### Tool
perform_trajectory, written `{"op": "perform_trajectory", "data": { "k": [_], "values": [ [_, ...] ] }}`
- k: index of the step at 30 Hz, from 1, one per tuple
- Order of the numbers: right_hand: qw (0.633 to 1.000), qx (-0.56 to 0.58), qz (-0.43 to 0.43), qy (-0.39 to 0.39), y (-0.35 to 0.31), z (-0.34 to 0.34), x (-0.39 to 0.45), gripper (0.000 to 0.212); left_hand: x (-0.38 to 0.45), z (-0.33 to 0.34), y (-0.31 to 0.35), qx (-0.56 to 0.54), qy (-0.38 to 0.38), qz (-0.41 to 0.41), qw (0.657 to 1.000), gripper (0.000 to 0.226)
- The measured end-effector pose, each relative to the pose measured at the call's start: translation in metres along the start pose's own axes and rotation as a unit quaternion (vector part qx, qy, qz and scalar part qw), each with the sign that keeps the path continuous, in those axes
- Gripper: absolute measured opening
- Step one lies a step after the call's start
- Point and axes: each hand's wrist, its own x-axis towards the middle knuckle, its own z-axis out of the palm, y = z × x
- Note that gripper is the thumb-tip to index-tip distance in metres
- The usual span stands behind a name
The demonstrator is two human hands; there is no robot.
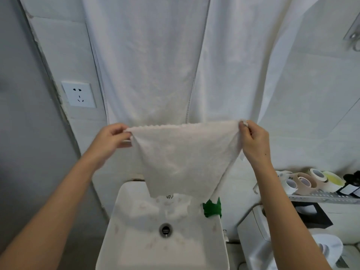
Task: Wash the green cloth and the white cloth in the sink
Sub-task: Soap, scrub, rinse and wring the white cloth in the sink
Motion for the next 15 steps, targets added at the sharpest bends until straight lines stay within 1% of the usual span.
{"op": "perform_trajectory", "data": {
  "k": [3,5,8,12,15],
  "values": [
    [0.999,-0.038,-0.004,-0.005,0.009,-0.004,-0.001,0.045,0.002,-0.008,0.024,-0.011,0.014,-0.014,1.0,0.022],
    [1.0,-0.031,0.003,-0.002,0.011,-0.001,-0.002,0.045,0.004,-0.007,0.031,-0.016,0.02,-0.03,0.999,0.023],
    [0.999,0.011,0.033,-0.012,0.008,0.003,-0.003,0.043,0.009,-0.006,0.035,-0.021,0.035,-0.053,0.998,0.024],
    [0.993,0.082,0.066,-0.054,0.001,0.003,-0.004,0.048,0.011,-0.009,0.027,0.008,0.04,-0.091,0.995,0.023],
    [0.983,0.129,0.11,-0.07,0.001,0.005,-0.005,0.048,0.008,-0.006,0.019,-0.011,0.059,-0.1,0.993,0.023]
  ]
}}
